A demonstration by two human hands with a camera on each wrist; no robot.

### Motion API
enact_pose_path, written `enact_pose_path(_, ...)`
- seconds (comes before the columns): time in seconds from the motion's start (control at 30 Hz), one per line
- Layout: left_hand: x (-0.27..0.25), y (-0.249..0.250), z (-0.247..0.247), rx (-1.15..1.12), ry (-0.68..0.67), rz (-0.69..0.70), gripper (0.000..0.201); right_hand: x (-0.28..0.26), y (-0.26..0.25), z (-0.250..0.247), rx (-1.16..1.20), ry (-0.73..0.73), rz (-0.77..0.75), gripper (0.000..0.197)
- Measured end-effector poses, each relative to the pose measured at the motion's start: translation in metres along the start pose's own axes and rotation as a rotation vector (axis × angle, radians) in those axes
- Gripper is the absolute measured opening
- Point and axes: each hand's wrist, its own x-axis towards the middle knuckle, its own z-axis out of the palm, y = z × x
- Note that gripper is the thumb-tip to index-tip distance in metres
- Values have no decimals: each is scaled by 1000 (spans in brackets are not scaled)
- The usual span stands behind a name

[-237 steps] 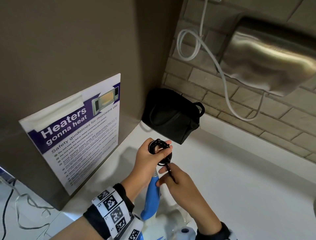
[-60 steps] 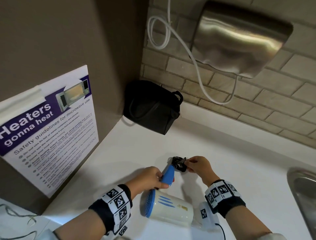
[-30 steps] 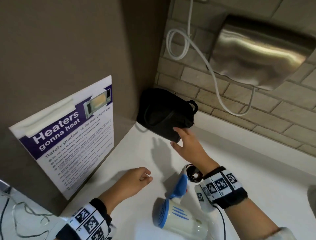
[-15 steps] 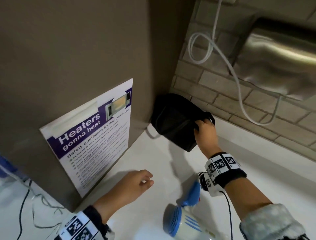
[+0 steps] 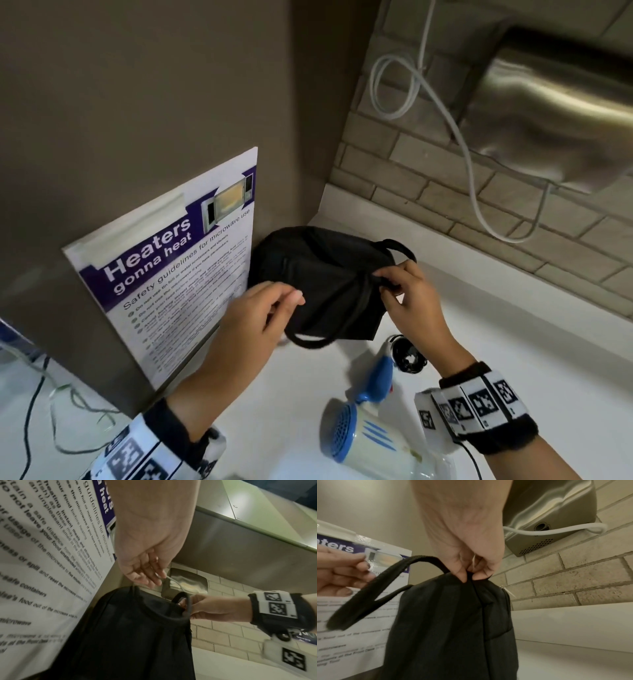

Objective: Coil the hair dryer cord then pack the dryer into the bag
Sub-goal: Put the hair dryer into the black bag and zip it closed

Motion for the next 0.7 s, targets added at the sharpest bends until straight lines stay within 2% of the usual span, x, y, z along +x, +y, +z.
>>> enact_pose_path(0.1,2,-1,-5,57,49,27,25,-3,-6,-3,96,-57,-27,35)
enact_pose_path(0.2,3,-6,-7,125,54,41,17,-5,-2,-7,159,-112,-38,36)
enact_pose_path(0.3,4,-11,-9,155,61,31,18,-8,5,-14,191,-156,-54,39)
enact_pose_path(0.47,4,-16,-6,105,-58,-56,15,-13,12,-16,288,-239,8,36)
enact_pose_path(0.57,4,-14,-4,66,-58,-8,21,-12,5,-14,392,-190,168,30)
enact_pose_path(0.7,6,-13,-4,90,-76,10,19,-1,3,-3,581,60,525,15)
